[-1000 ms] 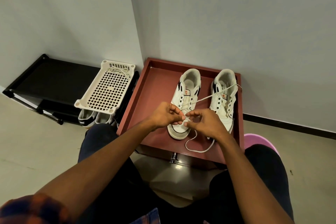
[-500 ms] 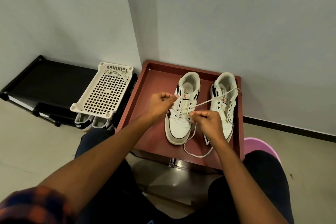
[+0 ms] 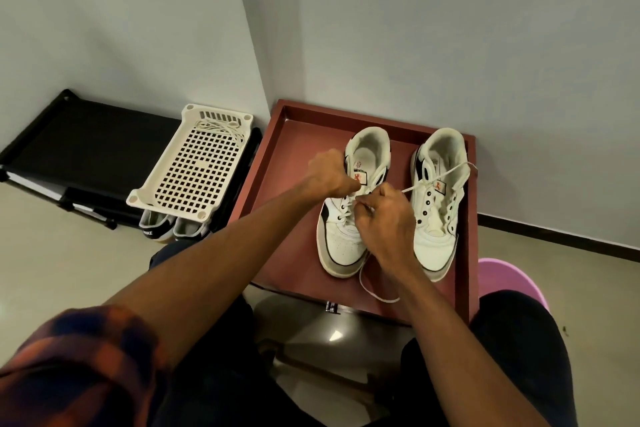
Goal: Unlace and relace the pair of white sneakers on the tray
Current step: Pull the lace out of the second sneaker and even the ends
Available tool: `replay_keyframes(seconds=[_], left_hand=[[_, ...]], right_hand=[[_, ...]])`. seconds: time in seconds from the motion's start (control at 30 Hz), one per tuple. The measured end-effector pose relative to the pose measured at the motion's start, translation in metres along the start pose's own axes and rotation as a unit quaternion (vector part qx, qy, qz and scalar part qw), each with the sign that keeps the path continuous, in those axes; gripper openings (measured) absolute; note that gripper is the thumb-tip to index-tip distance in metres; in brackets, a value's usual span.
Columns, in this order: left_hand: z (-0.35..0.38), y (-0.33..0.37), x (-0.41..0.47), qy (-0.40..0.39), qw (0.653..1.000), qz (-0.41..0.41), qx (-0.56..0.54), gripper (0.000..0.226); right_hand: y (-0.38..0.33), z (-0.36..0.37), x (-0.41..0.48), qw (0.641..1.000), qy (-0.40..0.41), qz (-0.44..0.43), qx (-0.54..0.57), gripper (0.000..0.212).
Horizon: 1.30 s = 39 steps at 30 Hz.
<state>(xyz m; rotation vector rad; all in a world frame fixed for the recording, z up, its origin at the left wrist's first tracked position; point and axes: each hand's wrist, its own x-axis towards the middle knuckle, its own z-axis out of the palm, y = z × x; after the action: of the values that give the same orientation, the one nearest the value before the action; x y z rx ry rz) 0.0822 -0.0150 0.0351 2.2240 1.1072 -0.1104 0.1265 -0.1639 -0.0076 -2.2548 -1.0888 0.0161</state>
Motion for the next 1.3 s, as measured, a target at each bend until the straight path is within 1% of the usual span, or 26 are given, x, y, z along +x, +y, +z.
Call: replay_keyframes(seconds=[0.07,0.13,0.2,0.27,0.33,0.43,0.53,0.7,0.9,1.0,1.13,1.2,1.3], left_hand=[[-0.004,-0.004,0.003,-0.025,0.999,-0.004,-0.031,0.025],[-0.003,-0.015,0.005,-0.043,0.994,-0.018,-0.102,0.02],[-0.001,-0.025,0.007,-0.058,0.983,-0.025,-0.17,0.021],[0.0,-0.035,0.008,-0.079,0.973,-0.021,-0.216,0.023],[-0.002,-0.037,0.005,-0.09,0.964,-0.015,-0.25,0.025],[-0.003,-0.038,-0.002,-0.101,0.951,-0.01,-0.293,0.029],[-0.002,-0.037,-0.001,-0.099,0.948,-0.006,-0.301,0.032],[0.0,-0.037,0.001,-0.098,0.949,-0.01,-0.298,0.03],[-0.001,-0.036,0.0,-0.099,0.95,-0.009,-0.297,0.032],[-0.001,-0.035,-0.001,-0.097,0.948,-0.005,-0.303,0.033],[0.0,-0.036,-0.001,-0.1,0.945,-0.005,-0.31,0.03],[0.001,-0.039,-0.002,-0.105,0.947,0.003,-0.303,0.028],[0.002,-0.05,-0.006,-0.113,0.943,0.011,-0.314,0.039]], right_hand=[[-0.002,0.002,0.002,0.999,0.006,-0.018,-0.035,0.009],[-0.002,0.001,0.004,0.998,0.005,-0.033,-0.055,0.008],[-0.003,0.0,0.008,0.998,-0.008,-0.039,-0.058,0.008],[-0.007,0.001,0.013,0.998,-0.034,-0.024,-0.045,0.01],[-0.011,0.002,0.017,0.997,-0.066,-0.011,-0.037,0.011],[-0.01,0.005,0.02,0.996,-0.081,0.017,-0.019,0.012],[-0.009,0.006,0.023,0.995,-0.094,0.025,-0.019,0.013],[-0.009,0.005,0.029,0.992,-0.123,0.026,-0.022,0.016],[-0.004,0.006,0.027,0.993,-0.107,0.04,0.013,0.015],[-0.006,0.008,0.026,0.993,-0.109,0.043,0.009,0.015],[-0.01,0.009,0.032,0.989,-0.142,0.034,-0.001,0.015],[-0.006,0.008,0.034,0.988,-0.152,0.029,0.018,0.012],[0.002,0.007,0.034,0.986,-0.153,0.025,0.063,0.007]])
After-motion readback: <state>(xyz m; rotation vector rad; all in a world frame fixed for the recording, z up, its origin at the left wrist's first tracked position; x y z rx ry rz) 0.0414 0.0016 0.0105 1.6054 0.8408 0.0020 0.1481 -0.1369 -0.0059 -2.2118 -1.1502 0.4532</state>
